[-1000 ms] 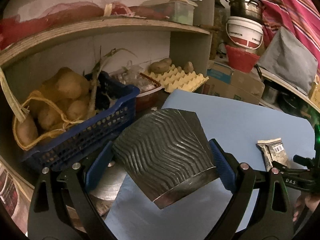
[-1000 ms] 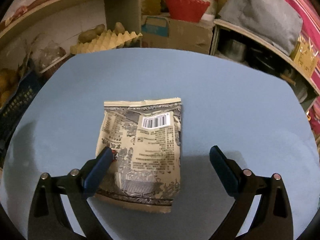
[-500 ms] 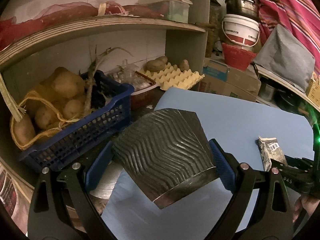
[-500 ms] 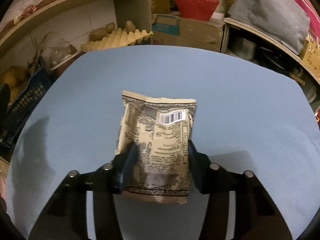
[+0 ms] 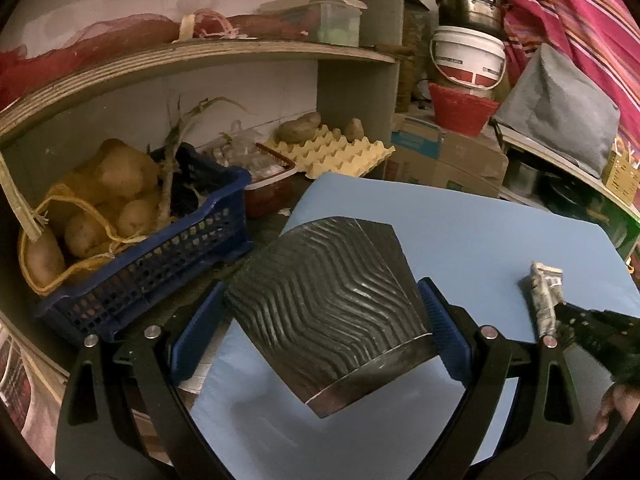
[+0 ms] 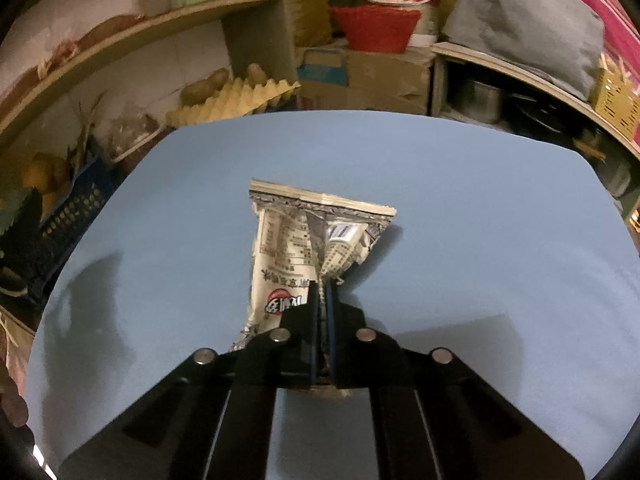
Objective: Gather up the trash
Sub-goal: 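Grasp the beige printed snack bag with the right tool while the left tool holds the cup, then carry the black cup and beige bag over the basket and open both tools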
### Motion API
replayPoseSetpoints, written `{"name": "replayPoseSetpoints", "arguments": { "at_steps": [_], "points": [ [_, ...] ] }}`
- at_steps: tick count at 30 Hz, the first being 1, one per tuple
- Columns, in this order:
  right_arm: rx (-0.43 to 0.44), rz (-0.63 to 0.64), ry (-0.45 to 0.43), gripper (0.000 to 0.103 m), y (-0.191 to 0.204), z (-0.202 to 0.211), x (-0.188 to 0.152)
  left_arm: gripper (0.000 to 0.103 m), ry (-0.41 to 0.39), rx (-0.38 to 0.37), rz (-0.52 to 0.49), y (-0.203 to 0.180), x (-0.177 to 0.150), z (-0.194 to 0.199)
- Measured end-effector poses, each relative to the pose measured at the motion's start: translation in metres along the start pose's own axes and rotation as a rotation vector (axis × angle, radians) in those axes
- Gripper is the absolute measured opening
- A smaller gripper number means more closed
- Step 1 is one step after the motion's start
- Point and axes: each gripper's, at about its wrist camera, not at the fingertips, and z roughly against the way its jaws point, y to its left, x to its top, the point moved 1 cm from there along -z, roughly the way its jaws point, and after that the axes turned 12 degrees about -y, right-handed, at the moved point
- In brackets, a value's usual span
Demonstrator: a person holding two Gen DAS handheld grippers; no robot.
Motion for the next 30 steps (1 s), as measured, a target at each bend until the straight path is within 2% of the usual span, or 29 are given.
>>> {"name": "replayPoseSetpoints", "arguments": {
  "at_steps": [8, 14, 21, 30],
  "points": [
    [-0.043, -0.027, -0.041, 0.004, -0.053, 0.040, -0.002, 0.091, -0.002, -0.048, -0.028, -0.031, -0.005, 0.011],
    [-0.094, -0.061, -0.062, 0.004, -0.113, 0.077, -0.008, 0.091, 0.011, -0.109, -0.019, -0.063, -0.006, 0.017],
    [-0.161, -0.081, -0.096, 0.004, -0.178, 0.122, -0.015, 0.091, 0.021, -0.173, -0.060, -0.125, -0.015, 0.032],
    [-0.253, -0.158, -0.152, 0.004, -0.277, 0.190, -0.030, 0.091, -0.010, -0.237, -0.086, -0.194, -0.017, 0.075]
  ]
}}
